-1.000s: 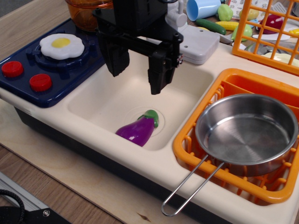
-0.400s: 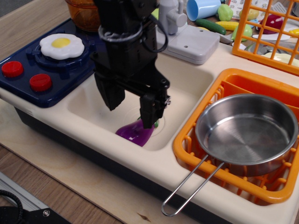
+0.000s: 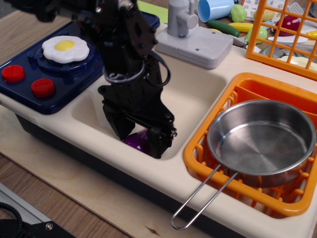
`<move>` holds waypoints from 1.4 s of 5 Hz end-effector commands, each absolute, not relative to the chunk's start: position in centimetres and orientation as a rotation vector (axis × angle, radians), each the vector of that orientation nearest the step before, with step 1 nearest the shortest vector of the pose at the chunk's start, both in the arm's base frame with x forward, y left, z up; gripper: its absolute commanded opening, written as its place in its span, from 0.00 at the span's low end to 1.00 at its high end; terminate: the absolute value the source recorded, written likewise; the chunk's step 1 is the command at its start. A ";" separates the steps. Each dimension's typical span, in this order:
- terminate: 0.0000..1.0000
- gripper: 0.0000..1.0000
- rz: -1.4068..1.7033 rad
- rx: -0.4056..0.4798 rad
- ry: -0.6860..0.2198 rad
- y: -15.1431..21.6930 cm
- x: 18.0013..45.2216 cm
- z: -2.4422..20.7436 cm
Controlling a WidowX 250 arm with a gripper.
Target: Put eggplant into pan
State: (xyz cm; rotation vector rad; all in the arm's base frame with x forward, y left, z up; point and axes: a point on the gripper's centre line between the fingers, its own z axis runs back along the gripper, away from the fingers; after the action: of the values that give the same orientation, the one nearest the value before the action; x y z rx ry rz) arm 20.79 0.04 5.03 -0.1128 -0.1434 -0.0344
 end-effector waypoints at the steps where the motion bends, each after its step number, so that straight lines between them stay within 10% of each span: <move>1: 0.00 1.00 -0.019 -0.138 -0.171 0.5 20.9 4.3; 2: 0.00 0.00 -0.007 -0.136 -0.166 0.5 20.9 4.2; 7: 0.00 0.00 0.210 -0.160 -0.164 -7.6 23.9 16.9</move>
State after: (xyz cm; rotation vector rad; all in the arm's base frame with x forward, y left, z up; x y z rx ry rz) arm 23.62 -9.02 15.86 -0.1543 -0.1222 0.2296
